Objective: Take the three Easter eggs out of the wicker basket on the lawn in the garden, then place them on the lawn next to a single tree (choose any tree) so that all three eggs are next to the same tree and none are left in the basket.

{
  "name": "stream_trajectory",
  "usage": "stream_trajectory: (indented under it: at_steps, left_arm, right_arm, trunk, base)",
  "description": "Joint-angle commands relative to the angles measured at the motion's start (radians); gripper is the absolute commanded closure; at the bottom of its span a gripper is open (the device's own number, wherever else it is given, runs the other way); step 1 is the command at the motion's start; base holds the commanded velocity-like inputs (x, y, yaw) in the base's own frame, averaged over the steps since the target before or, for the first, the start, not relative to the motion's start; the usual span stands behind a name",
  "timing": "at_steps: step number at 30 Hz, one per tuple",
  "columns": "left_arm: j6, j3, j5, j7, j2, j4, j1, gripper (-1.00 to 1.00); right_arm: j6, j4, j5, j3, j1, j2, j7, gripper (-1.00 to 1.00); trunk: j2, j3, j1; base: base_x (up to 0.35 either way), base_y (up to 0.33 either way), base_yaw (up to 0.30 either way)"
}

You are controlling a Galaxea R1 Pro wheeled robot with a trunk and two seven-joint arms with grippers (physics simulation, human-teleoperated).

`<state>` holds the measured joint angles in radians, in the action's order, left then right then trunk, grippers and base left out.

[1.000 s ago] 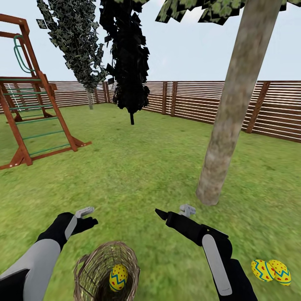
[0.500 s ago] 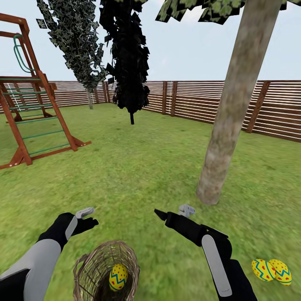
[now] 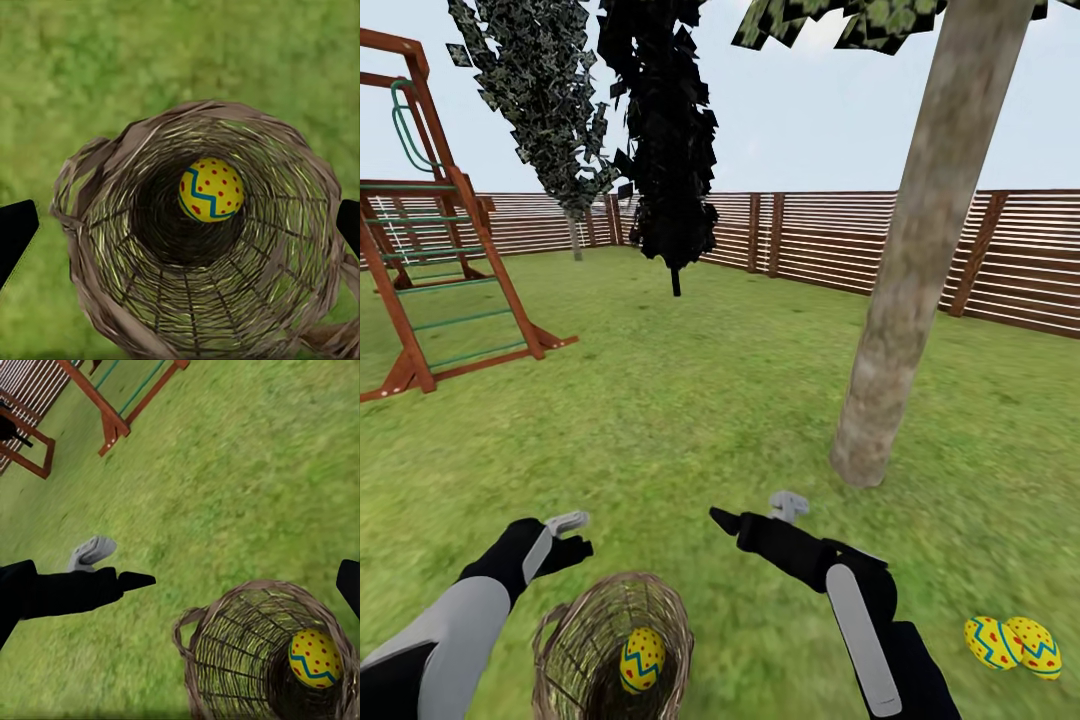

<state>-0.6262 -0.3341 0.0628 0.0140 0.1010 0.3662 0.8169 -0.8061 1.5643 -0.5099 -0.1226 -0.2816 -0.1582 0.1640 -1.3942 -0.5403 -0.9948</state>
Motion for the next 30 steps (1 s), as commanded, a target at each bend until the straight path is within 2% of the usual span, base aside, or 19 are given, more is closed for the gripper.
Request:
stream_trajectory:
  at_steps: [1,11,16,27,30]
  left_arm:
    - [-0.004,-0.005,0.006,0.0,-0.001,0.001,0.001,-1.0]
    - [-0.003,0.006,0.006,0.001,-0.001,-0.002,0.001,-1.0]
    - [0.055,0.023,0.006,0.001,-0.001,-0.07,0.001,-1.0]
    - [0.112,0.029,0.01,0.0,-0.012,-0.087,0.001,-1.0]
    - [0.146,0.069,0.038,0.0,-0.023,-0.087,0.001,-1.0]
  right_arm:
    - [-0.004,0.001,0.005,0.0,-0.001,0.0,0.005,-1.0]
    - [-0.004,0.0,0.005,-0.003,-0.001,0.003,0.004,-1.0]
    - [-0.004,0.0,0.007,0.001,-0.001,0.006,0.003,-1.0]
    - [-0.004,-0.001,0.011,0.001,-0.001,0.006,0.002,-1.0]
    - [-0.004,-0.001,0.015,0.001,-0.001,0.005,0.002,-1.0]
  trunk:
    - [-0.008,-0.004,-0.004]
    - [-0.078,-0.036,-0.042]
    - [-0.113,-0.051,-0.061]
    - [-0.19,-0.086,-0.104]
    - [-0.211,-0.095,-0.115]
  base:
    - [0.0,0.0,0.0]
    - [0.0,0.0,0.0]
    - [0.0,0.0,0.0]
    - [0.0,0.0,0.0]
    - [0.0,0.0,0.0]
